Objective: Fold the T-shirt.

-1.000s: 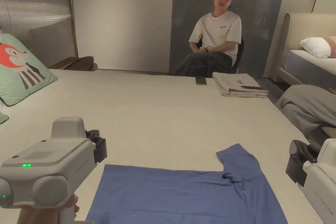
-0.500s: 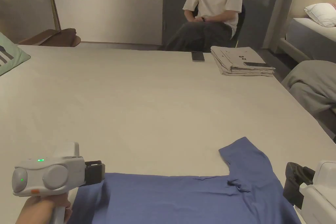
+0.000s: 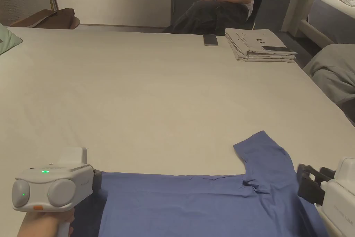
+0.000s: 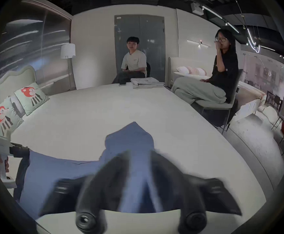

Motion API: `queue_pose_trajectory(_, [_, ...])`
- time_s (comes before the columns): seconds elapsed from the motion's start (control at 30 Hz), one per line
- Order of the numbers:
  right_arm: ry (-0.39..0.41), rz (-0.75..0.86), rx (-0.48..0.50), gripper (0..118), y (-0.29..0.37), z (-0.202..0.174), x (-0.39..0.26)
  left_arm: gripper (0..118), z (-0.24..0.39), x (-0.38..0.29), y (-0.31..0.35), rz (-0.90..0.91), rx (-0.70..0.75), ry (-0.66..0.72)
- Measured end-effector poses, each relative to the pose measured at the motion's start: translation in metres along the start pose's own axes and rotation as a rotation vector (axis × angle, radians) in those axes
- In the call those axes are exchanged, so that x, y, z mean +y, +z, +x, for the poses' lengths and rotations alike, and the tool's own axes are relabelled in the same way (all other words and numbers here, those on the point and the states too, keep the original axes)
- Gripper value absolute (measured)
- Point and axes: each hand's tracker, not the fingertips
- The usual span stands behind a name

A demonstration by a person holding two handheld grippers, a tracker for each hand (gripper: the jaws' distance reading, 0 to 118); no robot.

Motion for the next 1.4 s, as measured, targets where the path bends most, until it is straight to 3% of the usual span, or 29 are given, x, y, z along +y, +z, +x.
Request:
queue_pose_trajectory(0.03, [-0.005, -0.035, -0.005, 99, -0.011, 0.005, 0.002, 3, 0.000, 0.001, 0.005, 0.003, -0.009, 0.004])
queue_pose_trajectory(0.33, [0.017, -0.324, -0.032, 94, -0.102, 0.024, -0.002, 3, 0.003, 0.007, 0.027, 0.057, -0.041, 0.014])
queue_pose_trajectory(0.4, [0.036, -0.368, -0.006, 83, -0.112, 0.020, -0.010, 3, 0.003, 0.007, 0.027, 0.057, -0.044, 0.018])
queue_pose_trajectory(0.43, [0.039, -0.368, 0.000, 71, -0.113, 0.018, -0.014, 3, 0.004, 0.007, 0.026, 0.055, -0.043, 0.017])
queue_pose_trajectory(0.5, [0.005, -0.332, 0.080, 38, -0.108, 0.015, -0.018, 3, 0.005, 0.006, 0.026, 0.052, -0.039, 0.014])
queue_pose_trajectory(0.53, [0.012, -0.308, 0.070, 11, -0.102, 0.012, -0.017, 3, 0.004, 0.006, 0.028, 0.053, -0.039, 0.014])
queue_pose_trajectory(0.57, [0.025, -0.280, 0.081, 8, -0.096, 0.010, -0.016, 3, 0.004, 0.007, 0.030, 0.055, -0.039, 0.015])
queue_pose_trajectory(0.63, [0.037, -0.224, 0.103, 8, -0.081, 0.008, -0.010, 3, 0.002, 0.009, 0.036, 0.065, -0.039, 0.024])
queue_pose_trajectory(0.8, [-0.027, -0.045, 0.113, 8, -0.027, 0.021, 0.016, 3, -0.009, 0.019, 0.076, 0.149, -0.058, 0.082])
queue_pose_trajectory(1.27, [-0.043, 0.417, 0.121, 8, 0.196, 0.027, 0.046, 3, -0.020, -0.003, 0.274, 0.564, -0.035, 0.167])
queue_pose_trajectory(1.4, [-0.057, 0.484, 0.131, 8, 0.239, 0.026, 0.048, 3, -0.022, -0.016, 0.313, 0.636, -0.031, 0.171])
